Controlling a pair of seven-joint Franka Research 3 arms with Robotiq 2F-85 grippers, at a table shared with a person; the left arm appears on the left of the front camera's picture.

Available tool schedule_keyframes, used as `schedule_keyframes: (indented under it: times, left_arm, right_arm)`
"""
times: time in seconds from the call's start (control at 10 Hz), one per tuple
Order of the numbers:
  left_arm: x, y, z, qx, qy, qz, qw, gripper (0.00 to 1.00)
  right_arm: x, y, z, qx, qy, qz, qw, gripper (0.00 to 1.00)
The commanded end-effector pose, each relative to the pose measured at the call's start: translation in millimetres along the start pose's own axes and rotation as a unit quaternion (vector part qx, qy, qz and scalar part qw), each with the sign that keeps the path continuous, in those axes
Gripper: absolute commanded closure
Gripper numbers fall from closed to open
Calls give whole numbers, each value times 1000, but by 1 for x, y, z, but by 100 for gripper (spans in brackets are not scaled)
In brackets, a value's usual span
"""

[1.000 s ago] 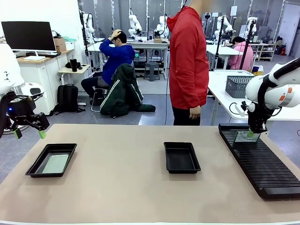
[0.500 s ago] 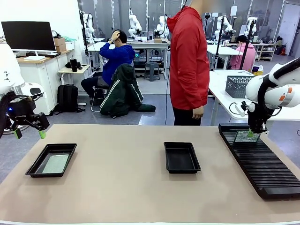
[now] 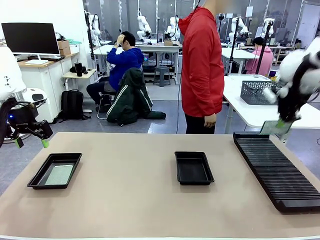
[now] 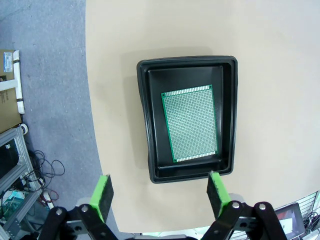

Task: Inspect and transfer BCBs to ESD trays.
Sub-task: Pick up the Blank PCB from the PCB Rack and place it in the right ESD tray.

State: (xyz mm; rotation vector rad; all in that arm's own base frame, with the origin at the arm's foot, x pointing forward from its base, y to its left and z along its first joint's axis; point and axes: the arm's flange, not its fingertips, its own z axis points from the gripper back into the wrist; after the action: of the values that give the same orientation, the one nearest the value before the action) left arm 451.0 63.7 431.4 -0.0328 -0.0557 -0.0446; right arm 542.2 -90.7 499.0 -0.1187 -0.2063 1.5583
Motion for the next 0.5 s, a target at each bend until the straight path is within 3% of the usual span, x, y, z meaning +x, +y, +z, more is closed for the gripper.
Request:
schedule_keyframes:
  times: [0.0,0.2,0.4]
  left_arm:
    - [0,1,-2,2,-6,1,1000,0]
    - [0,1,-2,2,-6,1,1000,0]
    - [0,1,-2,2,-6,1,1000,0]
  right_arm:
    - [-4,11,86,11,15,-26,999,98]
    - [-6,20,169,9,14,-49,999,98]
    - [-3,28,218,8,16,-65,998,98]
